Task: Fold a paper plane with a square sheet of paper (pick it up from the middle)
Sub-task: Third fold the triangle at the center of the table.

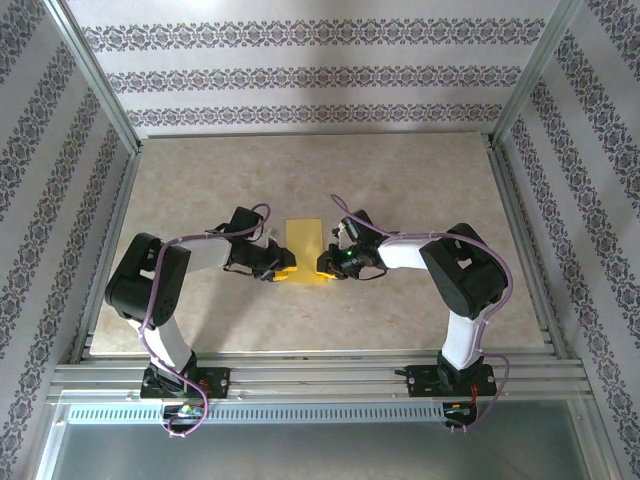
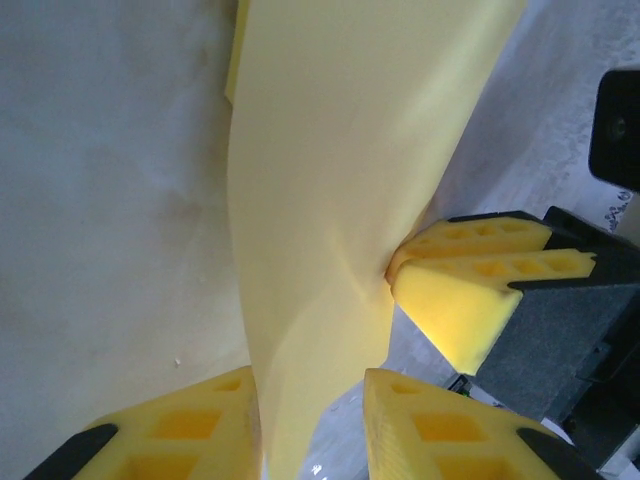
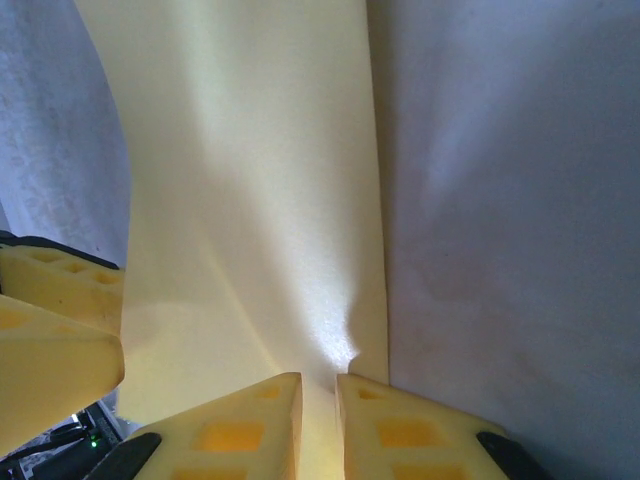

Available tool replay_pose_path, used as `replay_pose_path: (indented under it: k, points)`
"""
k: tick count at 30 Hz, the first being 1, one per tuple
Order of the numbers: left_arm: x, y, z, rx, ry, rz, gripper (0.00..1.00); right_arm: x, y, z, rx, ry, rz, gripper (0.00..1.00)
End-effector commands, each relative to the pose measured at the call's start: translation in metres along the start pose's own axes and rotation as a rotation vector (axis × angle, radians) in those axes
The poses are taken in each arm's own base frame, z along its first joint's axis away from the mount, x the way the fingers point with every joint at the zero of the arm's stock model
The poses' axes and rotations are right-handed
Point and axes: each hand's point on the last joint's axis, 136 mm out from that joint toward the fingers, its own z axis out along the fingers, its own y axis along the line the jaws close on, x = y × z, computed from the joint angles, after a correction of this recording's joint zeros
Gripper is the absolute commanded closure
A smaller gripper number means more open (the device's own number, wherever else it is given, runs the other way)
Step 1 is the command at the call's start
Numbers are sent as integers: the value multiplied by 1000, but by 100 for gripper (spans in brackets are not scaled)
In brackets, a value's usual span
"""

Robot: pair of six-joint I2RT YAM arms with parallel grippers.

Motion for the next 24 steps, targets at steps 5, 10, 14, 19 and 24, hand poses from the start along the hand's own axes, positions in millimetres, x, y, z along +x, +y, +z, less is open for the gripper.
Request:
replay_pose_path:
  k: [5,10,14,19,24]
  points:
    - [-22,-9,4,-3,-45,34,73,10,-27,5,63,31,20,82]
    - [-25,-1,6,-16,-49,12,77,9,-26,4,59,30,6,81]
    - [-24,-1,4,-24,-52,5,85,4,-15,0,37,14,-40,78]
    - [-23,-3,-1,-27,-65,-41,95,-13,23,-23,-27,-70,-226,66]
    - [-23,-8,-12,-37,-104,-120,98,-20,49,-51,-4,-206,-493,43]
